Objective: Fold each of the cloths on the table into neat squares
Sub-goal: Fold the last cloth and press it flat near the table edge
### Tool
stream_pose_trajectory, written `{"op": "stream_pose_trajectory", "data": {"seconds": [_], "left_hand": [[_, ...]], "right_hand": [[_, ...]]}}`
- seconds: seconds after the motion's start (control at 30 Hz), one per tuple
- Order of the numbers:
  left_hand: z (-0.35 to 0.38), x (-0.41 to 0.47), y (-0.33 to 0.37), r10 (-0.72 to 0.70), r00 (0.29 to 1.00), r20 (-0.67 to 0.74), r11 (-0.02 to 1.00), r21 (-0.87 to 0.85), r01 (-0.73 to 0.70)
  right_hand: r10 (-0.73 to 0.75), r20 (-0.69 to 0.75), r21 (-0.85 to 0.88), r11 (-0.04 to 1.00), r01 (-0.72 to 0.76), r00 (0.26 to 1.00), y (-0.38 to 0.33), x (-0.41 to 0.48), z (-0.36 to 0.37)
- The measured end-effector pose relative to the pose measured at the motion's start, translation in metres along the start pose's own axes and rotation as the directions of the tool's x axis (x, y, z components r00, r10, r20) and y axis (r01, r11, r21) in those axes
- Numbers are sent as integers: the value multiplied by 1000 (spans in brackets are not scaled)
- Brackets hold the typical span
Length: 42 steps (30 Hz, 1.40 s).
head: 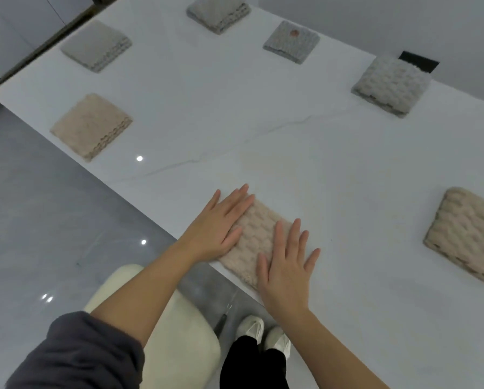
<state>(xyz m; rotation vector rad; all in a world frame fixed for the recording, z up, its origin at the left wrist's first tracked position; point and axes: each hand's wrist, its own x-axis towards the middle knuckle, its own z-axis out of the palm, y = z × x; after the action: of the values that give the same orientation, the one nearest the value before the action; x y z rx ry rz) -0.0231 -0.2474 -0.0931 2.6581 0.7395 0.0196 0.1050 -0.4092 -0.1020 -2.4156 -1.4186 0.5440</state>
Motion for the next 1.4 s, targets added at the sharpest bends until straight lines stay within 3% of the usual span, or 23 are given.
{"op": "stream_pose_trajectory", "data": {"seconds": [0.27, 0.57, 0.93, 1.17, 1.23, 1.3, 1.4], "left_hand": [[9, -4, 7, 97, 994, 48, 995, -29, -95], [22, -5, 27, 36, 999, 14, 997, -71, -35], [24, -4, 29, 48, 999, 22, 997, -68, -47], [26, -4, 30, 67, 997, 24, 996, -55, -66], [18, -7, 24, 115, 993, 7, 992, -44, -115], [5, -15, 13, 261, 965, -20, 965, 12, -260], [-6, -25, 3, 581, 810, 79, 800, 124, -586]], "right_hand": [[61, -35, 67, 996, -59, 998, -3, -11, 8], [161, -41, 46, 986, -159, 986, -5, -14, 14], [152, -92, -36, 987, -156, 984, -12, -6, 20], [116, -48, -91, 989, -120, 992, -10, -7, 16], [102, -11, -85, 991, -103, 995, -4, -7, 1], [84, -9, -50, 995, -84, 996, 13, -1, -24], [-135, 15, 38, 990, 134, 991, 43, 31, -58]]}}
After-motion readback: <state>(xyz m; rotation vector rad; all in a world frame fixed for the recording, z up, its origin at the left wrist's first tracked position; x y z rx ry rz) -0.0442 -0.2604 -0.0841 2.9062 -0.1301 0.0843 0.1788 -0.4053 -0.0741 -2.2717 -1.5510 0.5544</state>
